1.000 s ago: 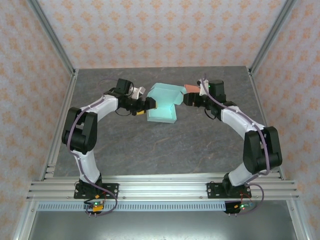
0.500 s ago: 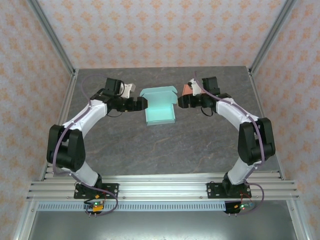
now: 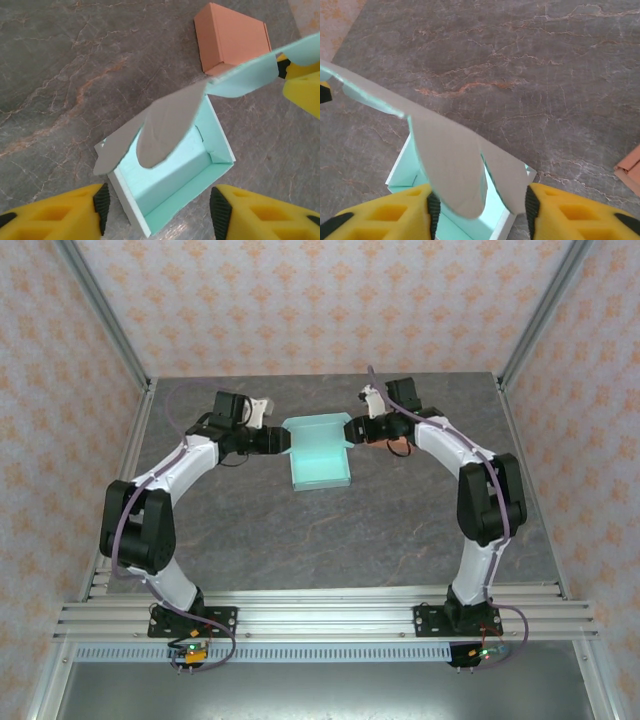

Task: Fold the paper box

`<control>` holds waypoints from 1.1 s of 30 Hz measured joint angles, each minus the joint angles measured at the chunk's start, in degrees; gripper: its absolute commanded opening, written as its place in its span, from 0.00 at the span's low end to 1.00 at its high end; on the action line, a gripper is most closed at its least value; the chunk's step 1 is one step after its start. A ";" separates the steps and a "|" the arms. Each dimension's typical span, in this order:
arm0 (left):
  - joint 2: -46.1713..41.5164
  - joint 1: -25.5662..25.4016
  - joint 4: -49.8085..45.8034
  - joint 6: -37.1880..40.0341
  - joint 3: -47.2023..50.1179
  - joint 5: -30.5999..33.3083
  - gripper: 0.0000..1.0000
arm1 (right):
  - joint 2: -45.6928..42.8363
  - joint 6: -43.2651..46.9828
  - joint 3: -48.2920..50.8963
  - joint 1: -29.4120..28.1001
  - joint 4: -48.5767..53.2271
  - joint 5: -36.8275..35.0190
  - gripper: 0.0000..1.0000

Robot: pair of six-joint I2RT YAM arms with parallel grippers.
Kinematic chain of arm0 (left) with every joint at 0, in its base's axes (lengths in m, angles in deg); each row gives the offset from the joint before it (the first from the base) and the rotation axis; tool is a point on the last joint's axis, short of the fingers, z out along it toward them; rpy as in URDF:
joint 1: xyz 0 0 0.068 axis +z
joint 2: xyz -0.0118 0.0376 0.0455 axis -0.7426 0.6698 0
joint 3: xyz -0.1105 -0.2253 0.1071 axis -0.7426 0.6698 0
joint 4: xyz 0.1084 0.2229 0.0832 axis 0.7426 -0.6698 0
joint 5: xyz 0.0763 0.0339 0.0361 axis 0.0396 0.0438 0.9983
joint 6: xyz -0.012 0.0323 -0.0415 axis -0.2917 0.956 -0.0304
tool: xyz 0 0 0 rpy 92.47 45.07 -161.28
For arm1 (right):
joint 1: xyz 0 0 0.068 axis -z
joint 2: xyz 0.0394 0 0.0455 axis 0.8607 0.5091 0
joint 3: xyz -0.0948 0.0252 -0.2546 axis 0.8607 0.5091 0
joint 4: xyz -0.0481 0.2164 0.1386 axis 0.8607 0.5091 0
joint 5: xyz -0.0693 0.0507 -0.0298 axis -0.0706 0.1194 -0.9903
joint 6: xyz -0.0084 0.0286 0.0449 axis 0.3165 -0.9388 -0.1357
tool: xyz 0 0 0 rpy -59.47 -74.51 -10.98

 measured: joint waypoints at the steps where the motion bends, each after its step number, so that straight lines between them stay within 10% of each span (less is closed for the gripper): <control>1: 0.46 0.00 0.55 -0.35 0.00 -0.02 0.55 | 0.66 -0.07 -0.74 0.00 0.31 0.28 0.47; 14: 3.34 -1.03 2.05 -1.38 -1.84 -0.22 0.45 | 1.73 -1.75 -2.97 -0.79 4.07 2.08 0.23; 33: 4.26 -5.64 8.24 -6.91 7.28 0.11 0.44 | -4.31 -8.94 13.88 -4.07 -7.52 -1.92 0.24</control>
